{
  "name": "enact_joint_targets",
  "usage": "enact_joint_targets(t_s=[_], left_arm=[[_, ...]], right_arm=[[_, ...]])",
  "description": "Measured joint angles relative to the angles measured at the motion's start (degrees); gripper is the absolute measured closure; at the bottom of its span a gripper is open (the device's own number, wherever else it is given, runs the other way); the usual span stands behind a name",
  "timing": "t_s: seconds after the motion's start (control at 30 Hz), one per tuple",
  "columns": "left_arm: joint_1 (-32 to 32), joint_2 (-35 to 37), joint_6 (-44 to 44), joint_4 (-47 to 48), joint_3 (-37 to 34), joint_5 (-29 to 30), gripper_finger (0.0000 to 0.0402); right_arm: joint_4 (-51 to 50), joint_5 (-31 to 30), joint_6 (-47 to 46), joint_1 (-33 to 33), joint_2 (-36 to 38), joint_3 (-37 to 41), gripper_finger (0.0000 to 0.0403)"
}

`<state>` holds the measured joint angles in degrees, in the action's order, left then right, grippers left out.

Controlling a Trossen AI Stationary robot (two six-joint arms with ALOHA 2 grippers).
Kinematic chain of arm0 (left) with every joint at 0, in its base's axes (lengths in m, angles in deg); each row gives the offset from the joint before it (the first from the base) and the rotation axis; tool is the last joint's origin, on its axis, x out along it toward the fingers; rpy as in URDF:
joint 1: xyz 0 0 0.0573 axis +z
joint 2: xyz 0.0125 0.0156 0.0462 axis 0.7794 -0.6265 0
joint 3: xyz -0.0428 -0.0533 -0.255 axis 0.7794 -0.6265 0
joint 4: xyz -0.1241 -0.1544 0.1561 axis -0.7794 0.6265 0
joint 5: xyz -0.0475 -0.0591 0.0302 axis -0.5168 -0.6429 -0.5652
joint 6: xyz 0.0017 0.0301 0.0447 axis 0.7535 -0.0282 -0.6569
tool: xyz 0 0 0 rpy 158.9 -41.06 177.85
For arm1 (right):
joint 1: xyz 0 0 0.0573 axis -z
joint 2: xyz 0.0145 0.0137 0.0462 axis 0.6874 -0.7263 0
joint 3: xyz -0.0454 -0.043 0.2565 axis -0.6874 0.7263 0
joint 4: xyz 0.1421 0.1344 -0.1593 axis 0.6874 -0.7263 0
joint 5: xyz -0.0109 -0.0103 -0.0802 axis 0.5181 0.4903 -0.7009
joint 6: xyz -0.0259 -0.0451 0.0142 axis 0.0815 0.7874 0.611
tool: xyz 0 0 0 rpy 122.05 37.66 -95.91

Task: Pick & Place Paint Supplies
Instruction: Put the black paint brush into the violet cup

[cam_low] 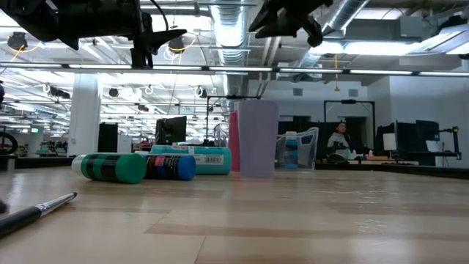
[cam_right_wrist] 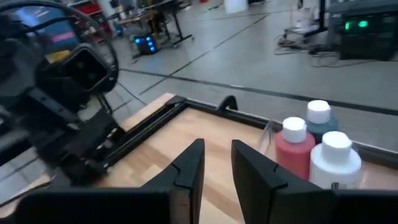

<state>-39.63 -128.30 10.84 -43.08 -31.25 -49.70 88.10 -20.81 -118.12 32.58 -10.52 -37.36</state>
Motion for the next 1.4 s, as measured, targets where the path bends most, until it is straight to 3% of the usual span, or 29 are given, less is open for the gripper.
enact_joint_targets(t_s=[0.23,0.47,0.97,1.2,1.4], left_arm=[[-1.8,0.0,-0.1,-0.5,0.0,-0.1,0.0110],[-7.6,0.0,-1.2,-0.5,0.0,-0.8,0.0110],[-29.1,0.0,-6.1,-0.4,0.0,-0.7,0.0117],[-38.9,0.0,-10.1,2.5,3.3,4.7,0.0149],[-43.4,-0.1,-10.0,14.5,9.5,9.4,0.0170]], right_arm=[[-0.4,4.2,3.2,-0.9,1.2,-3.3,0.0330],[-0.6,8.4,4.0,-2.4,1.1,-4.8,0.0330],[-0.5,17.3,3.5,-3.8,1.1,-4.8,0.0330],[-0.5,21.7,2.5,-3.8,1.1,-4.8,0.0330],[-0.6,26.0,2.4,-3.8,1.1,-4.8,0.0330]])
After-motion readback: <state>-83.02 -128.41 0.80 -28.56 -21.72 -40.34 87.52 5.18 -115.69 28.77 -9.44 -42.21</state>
